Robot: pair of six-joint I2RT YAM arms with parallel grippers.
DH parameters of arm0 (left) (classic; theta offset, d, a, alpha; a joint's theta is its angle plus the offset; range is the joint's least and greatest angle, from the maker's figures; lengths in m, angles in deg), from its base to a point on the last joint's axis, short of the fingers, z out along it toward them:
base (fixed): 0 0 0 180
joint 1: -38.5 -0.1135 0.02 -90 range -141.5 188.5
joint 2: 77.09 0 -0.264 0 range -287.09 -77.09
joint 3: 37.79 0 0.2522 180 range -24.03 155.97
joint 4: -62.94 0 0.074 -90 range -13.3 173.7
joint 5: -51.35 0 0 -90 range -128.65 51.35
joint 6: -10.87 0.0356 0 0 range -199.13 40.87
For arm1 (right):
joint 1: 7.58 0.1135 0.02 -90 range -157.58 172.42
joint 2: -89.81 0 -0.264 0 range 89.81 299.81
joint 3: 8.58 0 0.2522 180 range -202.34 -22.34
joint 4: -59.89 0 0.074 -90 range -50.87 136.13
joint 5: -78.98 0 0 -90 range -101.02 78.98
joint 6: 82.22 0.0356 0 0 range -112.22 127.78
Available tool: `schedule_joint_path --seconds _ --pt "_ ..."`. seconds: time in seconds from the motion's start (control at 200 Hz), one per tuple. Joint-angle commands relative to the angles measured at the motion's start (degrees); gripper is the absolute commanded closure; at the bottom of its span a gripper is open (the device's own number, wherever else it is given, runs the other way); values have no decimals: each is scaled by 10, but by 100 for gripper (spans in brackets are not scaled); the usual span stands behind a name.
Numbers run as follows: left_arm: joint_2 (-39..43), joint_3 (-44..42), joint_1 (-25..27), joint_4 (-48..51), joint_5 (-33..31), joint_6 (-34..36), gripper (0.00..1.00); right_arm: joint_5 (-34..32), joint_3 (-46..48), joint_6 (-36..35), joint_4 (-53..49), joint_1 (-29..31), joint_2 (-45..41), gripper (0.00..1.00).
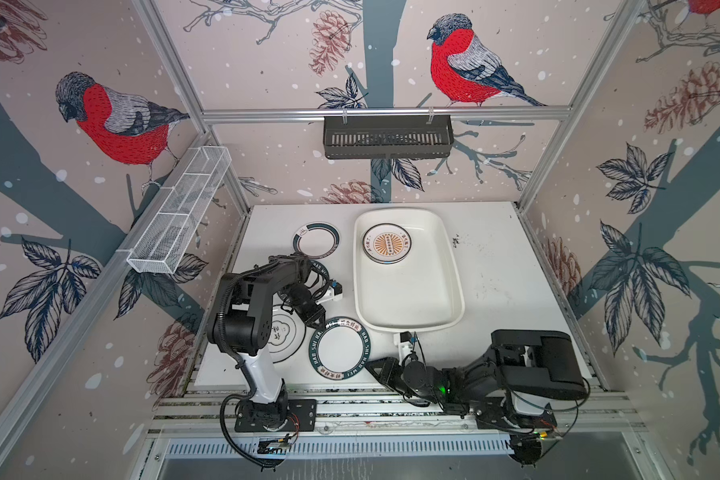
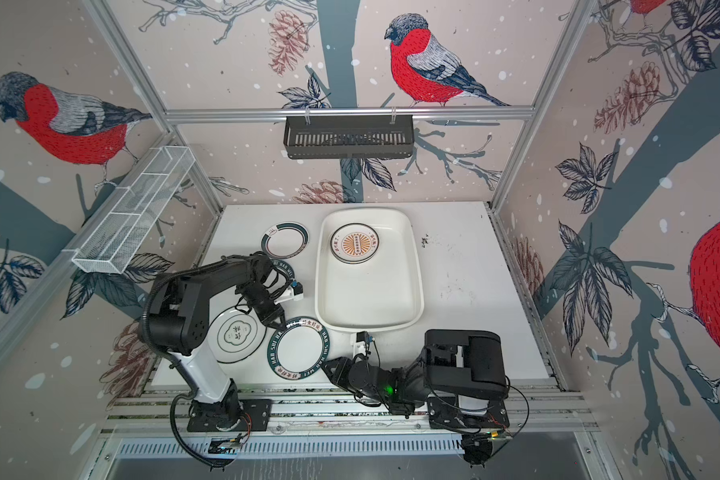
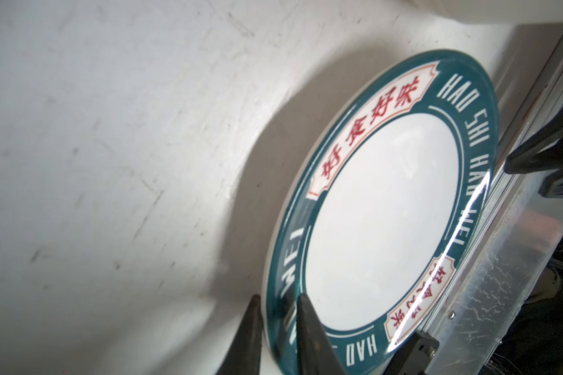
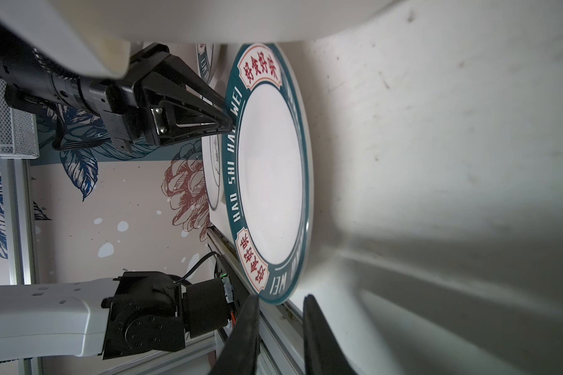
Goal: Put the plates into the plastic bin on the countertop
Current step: 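Pinch the plate rim with the right gripper and tilt it on edge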
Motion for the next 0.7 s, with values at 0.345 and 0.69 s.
schedule_joint_path --seconds 0.345,0.69 --pt "-18 17 -7 44 39 13 78 20 3 14 7 -10 4 74" --pt "-30 17 -9 54 45 25 74 31 -5 17 5 -16 17 74"
